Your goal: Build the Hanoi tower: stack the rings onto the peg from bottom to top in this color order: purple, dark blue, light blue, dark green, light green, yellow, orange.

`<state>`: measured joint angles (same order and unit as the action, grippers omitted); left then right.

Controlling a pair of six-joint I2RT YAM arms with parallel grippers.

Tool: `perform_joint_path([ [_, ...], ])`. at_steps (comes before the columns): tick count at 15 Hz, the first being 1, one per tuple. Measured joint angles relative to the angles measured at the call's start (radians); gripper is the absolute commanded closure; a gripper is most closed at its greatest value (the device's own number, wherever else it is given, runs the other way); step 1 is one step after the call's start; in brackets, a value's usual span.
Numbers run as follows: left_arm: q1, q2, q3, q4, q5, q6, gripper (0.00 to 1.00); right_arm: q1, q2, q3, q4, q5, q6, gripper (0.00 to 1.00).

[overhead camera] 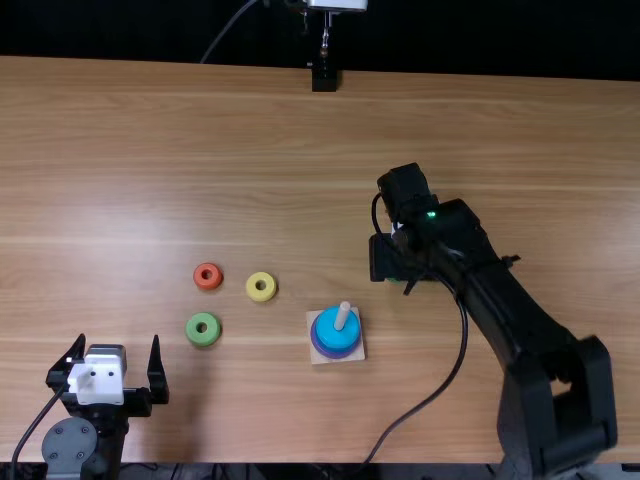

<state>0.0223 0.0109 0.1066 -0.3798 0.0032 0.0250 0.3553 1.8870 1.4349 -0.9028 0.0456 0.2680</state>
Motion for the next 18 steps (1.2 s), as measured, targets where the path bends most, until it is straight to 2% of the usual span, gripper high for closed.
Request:
perform_joint_path([
  [4, 0.000, 0.000, 0.000, 0.000, 0.000, 0.000, 0.00, 0.099, -0.120, 0.061, -0.151, 0.000, -0.054, 1.00],
  [11, 0.000, 0.000, 0.000, 0.000, 0.000, 0.000, 0.00, 0.188, -0.127, 0.352, -0.433, 0.000, -0.159, 1.00],
  [15, 0.000, 0.000, 0.000, 0.000, 0.000, 0.000, 0.00, 0.280, -0.127, 0.444, -0.546, 0.000, -0.178, 1.00],
  [18, 0.000, 0.000, 0.000, 0.000, 0.000, 0.000, 0.00, 0.324, -0.127, 0.457, -0.563, 0.000, -0.180, 1.00],
])
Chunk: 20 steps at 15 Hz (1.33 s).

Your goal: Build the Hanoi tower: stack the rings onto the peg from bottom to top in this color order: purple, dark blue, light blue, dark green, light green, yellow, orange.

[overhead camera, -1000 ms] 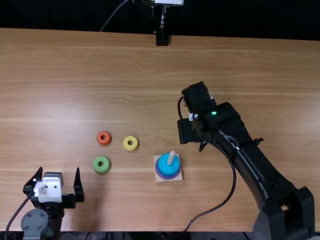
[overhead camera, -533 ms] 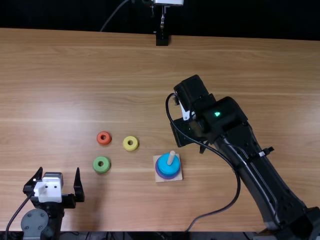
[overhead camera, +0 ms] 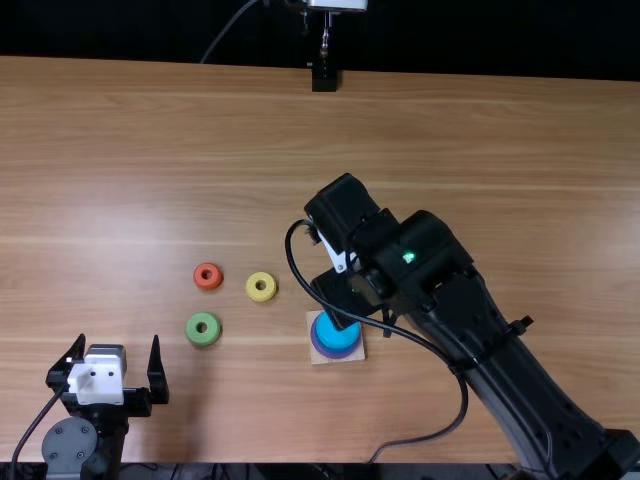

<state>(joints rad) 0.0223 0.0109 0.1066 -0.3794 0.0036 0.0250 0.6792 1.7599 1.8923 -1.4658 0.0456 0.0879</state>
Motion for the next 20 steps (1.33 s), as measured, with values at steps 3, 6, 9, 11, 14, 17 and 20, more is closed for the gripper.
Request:
perform_joint_path([
  [3, 0.000, 0.000, 0.000, 0.000, 0.000, 0.001, 0.00, 0.006, 0.000, -0.003, 0.001, 0.000, 0.003, 1.00],
  [6, 0.000, 0.000, 0.000, 0.000, 0.000, 0.000, 0.00, 0.006, 0.000, -0.056, 0.005, 0.000, 0.004, 1.00],
  [9, 0.000, 0.000, 0.000, 0.000, 0.000, 0.000, 0.00, 0.006, 0.000, -0.089, 0.005, 0.000, 0.007, 1.00],
  [11, 0.000, 0.000, 0.000, 0.000, 0.000, 0.000, 0.00, 0.006, 0.000, -0.089, 0.011, 0.000, 0.007, 1.00],
  [14, 0.000, 0.000, 0.000, 0.000, 0.000, 0.000, 0.00, 0.006, 0.000, -0.088, 0.015, 0.000, 0.009, 1.00],
  [17, 0.000, 0.000, 0.000, 0.000, 0.000, 0.000, 0.00, 0.008, 0.000, -0.088, 0.015, 0.000, 0.012, 1.00],
  [20, 0.000, 0.000, 0.000, 0.000, 0.000, 0.000, 0.00, 0.021, 0.000, -0.088, 0.015, 0.000, 0.015, 1.00],
])
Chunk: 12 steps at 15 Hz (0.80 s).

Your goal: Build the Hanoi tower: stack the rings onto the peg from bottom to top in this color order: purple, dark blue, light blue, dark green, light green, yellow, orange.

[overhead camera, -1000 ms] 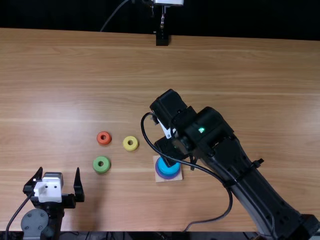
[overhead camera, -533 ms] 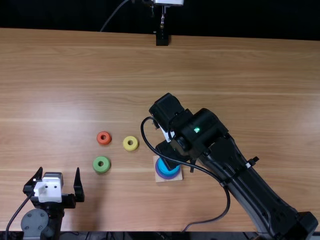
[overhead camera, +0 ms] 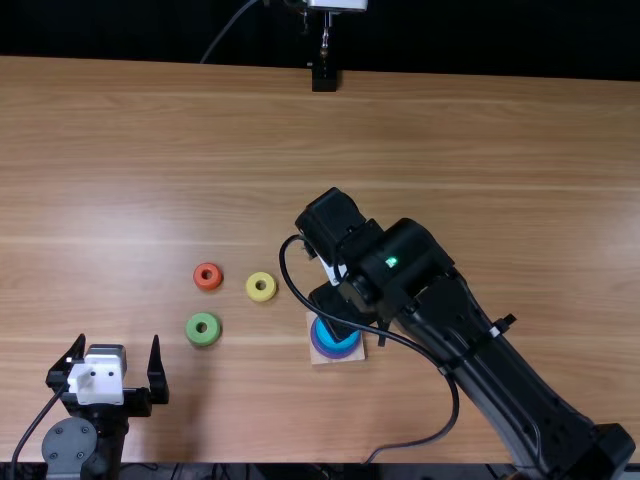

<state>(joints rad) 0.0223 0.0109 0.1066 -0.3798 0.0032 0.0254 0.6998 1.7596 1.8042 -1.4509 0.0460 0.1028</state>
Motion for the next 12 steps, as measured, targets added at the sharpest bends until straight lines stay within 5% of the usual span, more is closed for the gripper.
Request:
perform_joint_path([
  [12, 0.000, 0.000, 0.000, 0.000, 0.000, -0.001, 0.00, 0.037, -0.003, -0.037, 0.006, 0.000, 0.000, 1.00],
])
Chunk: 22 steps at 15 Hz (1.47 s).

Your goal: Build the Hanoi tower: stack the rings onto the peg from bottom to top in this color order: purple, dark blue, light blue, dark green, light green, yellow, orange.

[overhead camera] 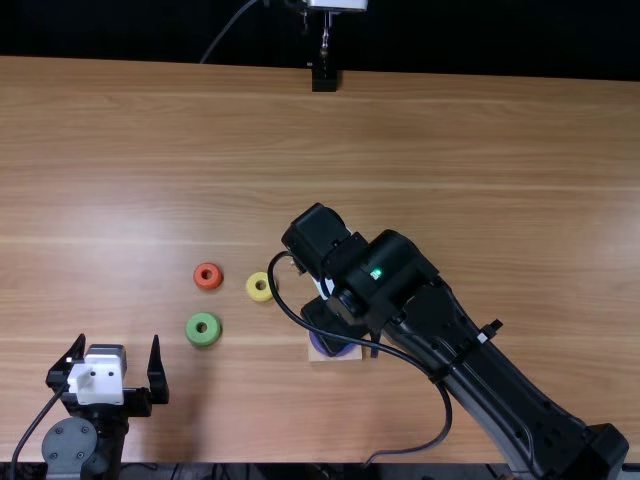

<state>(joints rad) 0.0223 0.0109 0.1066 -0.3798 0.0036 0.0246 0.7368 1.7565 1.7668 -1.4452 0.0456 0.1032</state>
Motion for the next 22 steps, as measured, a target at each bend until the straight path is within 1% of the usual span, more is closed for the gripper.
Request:
perform_joint_path([
  [4, 0.000, 0.000, 0.000, 0.000, 0.000, 0.002, 0.00, 0.000, 0.000, 0.001, 0.009, 0.000, 0.000, 1.00],
  [8, 0.000, 0.000, 0.000, 0.000, 0.000, 0.000, 0.00, 0.000, 0.000, 0.053, 0.011, 0.000, -0.001, 1.00],
  [12, 0.000, 0.000, 0.000, 0.000, 0.000, 0.000, 0.00, 0.000, 0.000, 0.053, 0.011, 0.000, -0.003, 1.00],
  [16, 0.000, 0.000, 0.000, 0.000, 0.000, 0.000, 0.00, -0.046, 0.003, 0.053, 0.010, 0.003, -0.008, 1.00],
  [18, 0.000, 0.000, 0.000, 0.000, 0.000, 0.000, 0.00, -0.051, 0.012, 0.053, 0.011, 0.006, -0.010, 1.00],
  [22, 0.000, 0.000, 0.000, 0.000, 0.000, 0.000, 0.00, -0.050, 0.013, 0.053, 0.011, 0.006, -0.012, 1.00],
])
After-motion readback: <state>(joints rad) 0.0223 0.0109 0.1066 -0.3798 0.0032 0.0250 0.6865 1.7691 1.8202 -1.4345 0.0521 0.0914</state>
